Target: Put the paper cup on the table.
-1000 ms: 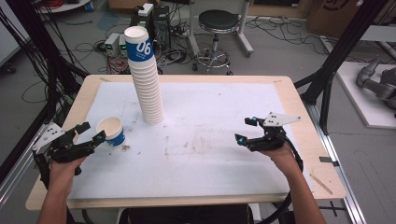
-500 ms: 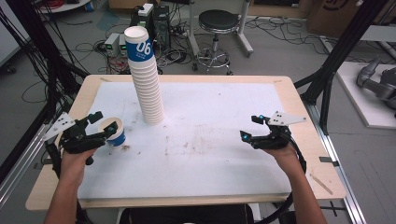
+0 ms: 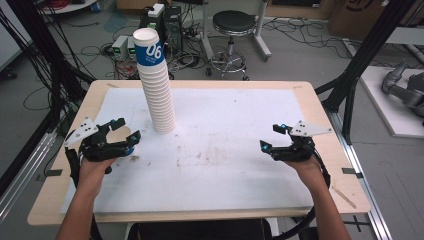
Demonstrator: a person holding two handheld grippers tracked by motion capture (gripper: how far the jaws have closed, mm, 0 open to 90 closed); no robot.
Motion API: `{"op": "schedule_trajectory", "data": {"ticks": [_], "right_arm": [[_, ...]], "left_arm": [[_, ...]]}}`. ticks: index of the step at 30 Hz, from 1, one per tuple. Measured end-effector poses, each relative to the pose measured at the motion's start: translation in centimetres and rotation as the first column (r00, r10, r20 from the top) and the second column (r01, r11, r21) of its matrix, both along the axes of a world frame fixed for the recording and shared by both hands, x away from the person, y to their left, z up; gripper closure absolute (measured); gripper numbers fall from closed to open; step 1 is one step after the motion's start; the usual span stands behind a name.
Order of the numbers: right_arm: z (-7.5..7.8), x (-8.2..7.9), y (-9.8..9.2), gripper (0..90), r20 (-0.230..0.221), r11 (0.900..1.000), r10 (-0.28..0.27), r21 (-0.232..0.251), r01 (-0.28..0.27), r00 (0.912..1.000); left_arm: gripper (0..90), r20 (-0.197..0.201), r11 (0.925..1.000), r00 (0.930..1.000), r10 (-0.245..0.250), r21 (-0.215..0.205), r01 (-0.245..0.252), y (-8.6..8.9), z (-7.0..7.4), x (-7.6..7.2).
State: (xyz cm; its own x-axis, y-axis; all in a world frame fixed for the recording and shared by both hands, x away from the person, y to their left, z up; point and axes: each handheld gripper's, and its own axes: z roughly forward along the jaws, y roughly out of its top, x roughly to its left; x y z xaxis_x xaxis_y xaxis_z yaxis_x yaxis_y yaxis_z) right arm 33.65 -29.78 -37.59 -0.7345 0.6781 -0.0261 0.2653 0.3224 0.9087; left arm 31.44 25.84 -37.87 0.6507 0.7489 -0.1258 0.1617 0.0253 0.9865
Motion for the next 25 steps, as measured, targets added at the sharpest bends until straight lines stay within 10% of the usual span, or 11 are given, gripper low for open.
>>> {"op": "schedule_trajectory", "data": {"ticks": [25], "right_arm": [[0.01,-0.48,-0.42,21.1,0.012,1.0,-0.006,0.016,0.006,0.9999]], "left_arm": [[18.6,0.0,0.9997,0.9998,-0.019,0.018,0.019,-0.71,-0.23,0.39]]}}
